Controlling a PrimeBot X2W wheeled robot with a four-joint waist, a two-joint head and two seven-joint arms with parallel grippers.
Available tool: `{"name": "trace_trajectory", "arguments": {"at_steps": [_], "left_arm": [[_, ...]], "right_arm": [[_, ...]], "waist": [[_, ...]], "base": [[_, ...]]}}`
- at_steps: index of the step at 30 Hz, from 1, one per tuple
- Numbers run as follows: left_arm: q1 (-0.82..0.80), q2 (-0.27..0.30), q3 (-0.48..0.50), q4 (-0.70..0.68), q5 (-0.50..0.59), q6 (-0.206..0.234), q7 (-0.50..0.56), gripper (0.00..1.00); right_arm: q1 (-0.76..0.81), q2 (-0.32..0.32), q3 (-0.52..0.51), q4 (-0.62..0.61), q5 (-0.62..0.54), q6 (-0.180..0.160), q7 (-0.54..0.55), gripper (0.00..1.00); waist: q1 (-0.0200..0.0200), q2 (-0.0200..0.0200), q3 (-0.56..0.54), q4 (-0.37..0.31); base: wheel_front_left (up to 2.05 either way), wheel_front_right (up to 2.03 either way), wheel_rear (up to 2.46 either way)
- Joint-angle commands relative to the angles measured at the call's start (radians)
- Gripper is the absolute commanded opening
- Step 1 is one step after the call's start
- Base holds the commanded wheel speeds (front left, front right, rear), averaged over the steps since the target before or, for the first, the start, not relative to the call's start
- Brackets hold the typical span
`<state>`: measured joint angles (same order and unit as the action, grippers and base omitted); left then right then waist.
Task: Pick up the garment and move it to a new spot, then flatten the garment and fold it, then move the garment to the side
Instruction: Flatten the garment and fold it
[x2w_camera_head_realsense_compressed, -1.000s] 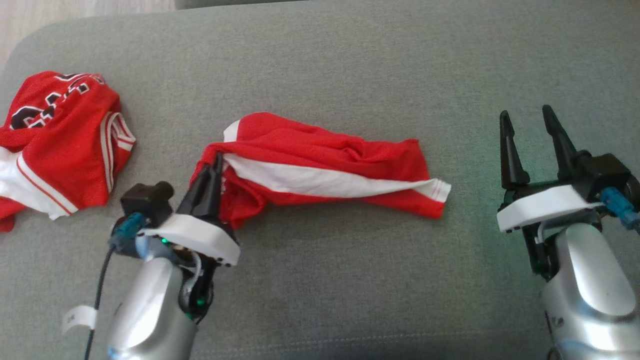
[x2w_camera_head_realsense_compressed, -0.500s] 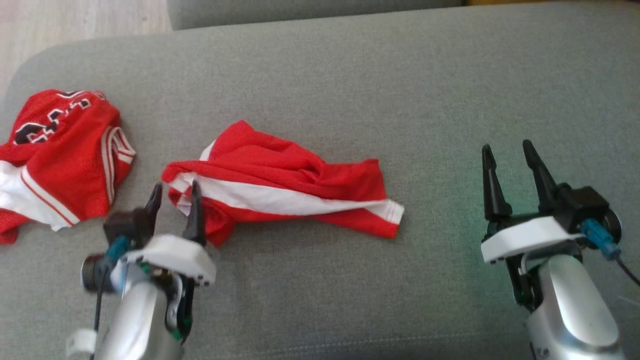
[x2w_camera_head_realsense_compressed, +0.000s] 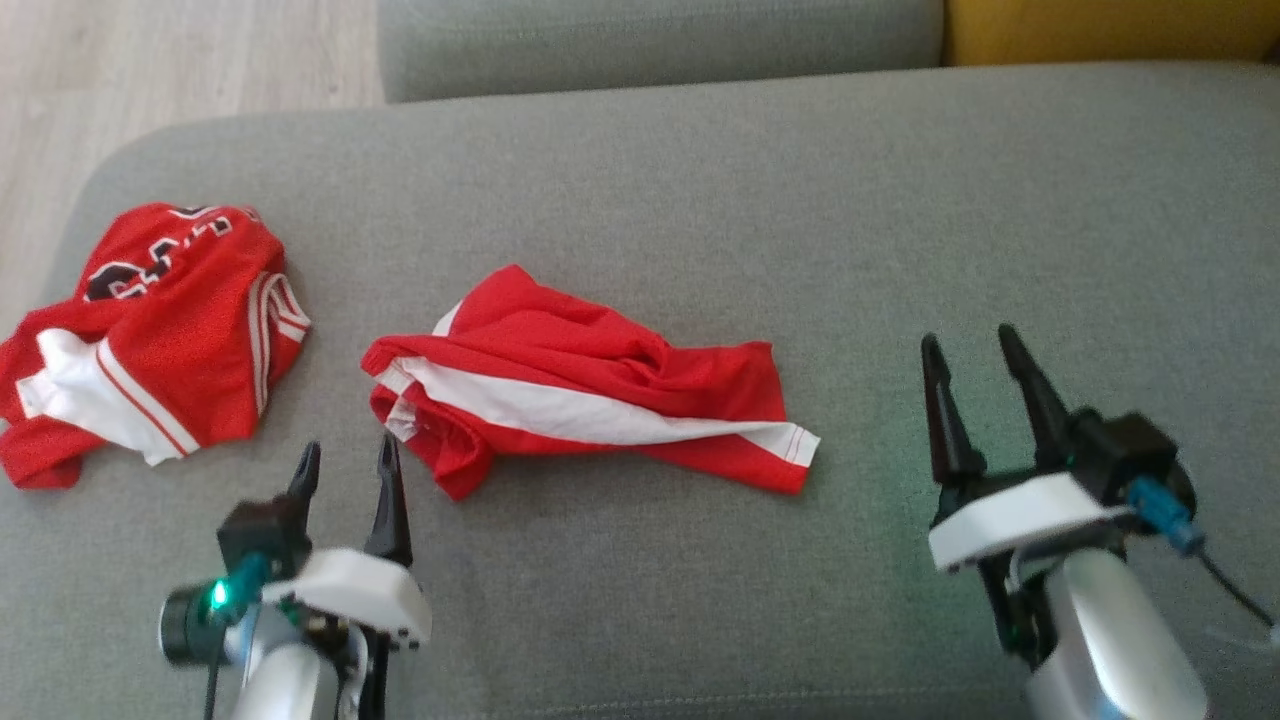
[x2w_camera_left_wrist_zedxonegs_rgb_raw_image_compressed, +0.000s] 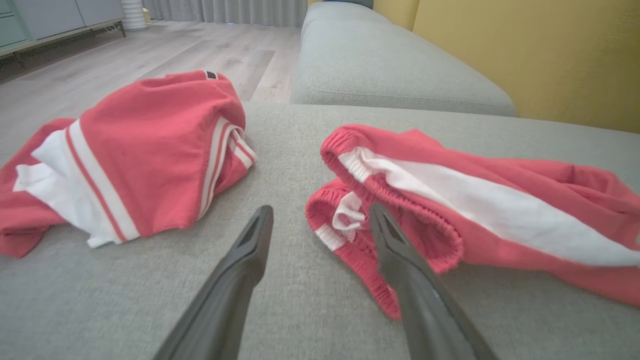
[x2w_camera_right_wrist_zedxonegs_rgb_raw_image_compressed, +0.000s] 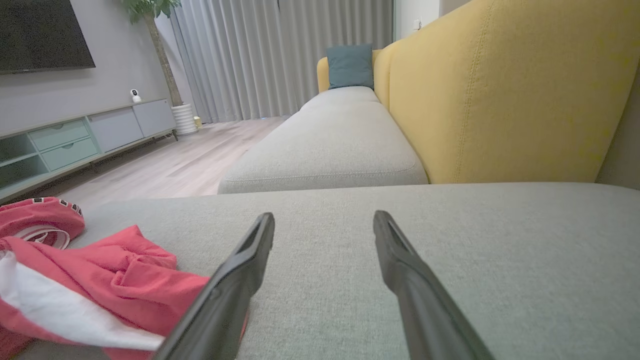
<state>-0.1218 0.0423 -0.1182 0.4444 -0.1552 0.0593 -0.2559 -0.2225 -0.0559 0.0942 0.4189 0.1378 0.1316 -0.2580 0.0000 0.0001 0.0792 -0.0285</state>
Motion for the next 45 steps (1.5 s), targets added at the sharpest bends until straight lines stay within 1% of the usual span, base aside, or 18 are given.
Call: {"name": "trace_trajectory", "arguments": {"at_steps": [1, 8, 12, 16, 19, 24, 27, 34, 39, 45], "left_arm": [[0.0, 0.008, 0.027, -0.036, 0.003, 0.012, -0.006, 1.0], [0.076, 0.008, 0.005, -0.089, -0.011, 0.041, -0.006, 1.0], [0.091, 0.008, 0.002, -0.106, -0.011, 0.055, -0.006, 1.0], [0.093, 0.008, 0.013, -0.116, -0.009, 0.079, -0.006, 1.0], [0.094, 0.008, 0.012, -0.116, -0.009, 0.083, -0.006, 1.0], [0.088, 0.008, 0.013, -0.119, -0.01, 0.086, -0.006, 1.0], [0.078, 0.008, 0.007, -0.125, -0.011, 0.083, -0.006, 1.0], [0.038, 0.008, -0.031, -0.132, -0.013, 0.065, -0.006, 1.0], [0.021, 0.008, -0.057, -0.13, -0.015, 0.054, -0.006, 1.0], [0.011, 0.008, -0.07, -0.131, -0.017, 0.051, -0.006, 1.0]], "right_arm": [[0.014, 0.005, 0.027, -0.031, 0.008, -0.001, -0.004, 1.0], [0.079, 0.006, 0.056, -0.026, 0.031, -0.001, -0.004, 1.0], [0.093, 0.006, 0.067, -0.025, 0.031, -0.001, -0.004, 1.0], [0.092, 0.006, 0.067, -0.022, 0.033, -0.001, -0.004, 1.0], [0.091, 0.006, 0.06, -0.017, 0.034, -0.001, -0.004, 1.0], [0.086, 0.006, 0.049, -0.012, 0.028, -0.001, -0.004, 1.0], [0.079, 0.006, 0.066, 0.004, 0.03, -0.001, -0.004, 1.0], [0.027, 0.006, 0.137, 0.091, 0.044, -0.001, -0.004, 1.0], [-0.014, 0.006, 0.159, 0.163, 0.061, -0.001, -0.004, 1.0], [-0.039, 0.006, 0.18, 0.219, 0.077, -0.001, -0.004, 1.0]], "waist": [[0.0, -0.0001, -0.015, 0.004], [0.0, -0.0001, -0.063, 0.013], [0.0, -0.0001, -0.069, 0.016], [0.0, -0.0001, -0.068, 0.018], [0.0, -0.0001, -0.065, 0.019], [0.0, -0.0001, -0.054, 0.022], [0.0, -0.0001, -0.037, 0.03], [0.0, -0.0001, 0.02, 0.071], [0.0, -0.0001, 0.049, 0.104], [0.0, -0.0001, 0.066, 0.12]], "base": [[0.0, 0.0, 0.0], [0.0, 0.0, 0.0], [0.0, 0.0, 0.0], [0.0, 0.0, 0.0], [0.0, 0.0, 0.0], [0.0, 0.0, 0.0], [0.0, 0.0, 0.0], [0.0, 0.0, 0.0], [0.0, 0.0, 0.0], [0.0, 0.0, 0.0]]}}
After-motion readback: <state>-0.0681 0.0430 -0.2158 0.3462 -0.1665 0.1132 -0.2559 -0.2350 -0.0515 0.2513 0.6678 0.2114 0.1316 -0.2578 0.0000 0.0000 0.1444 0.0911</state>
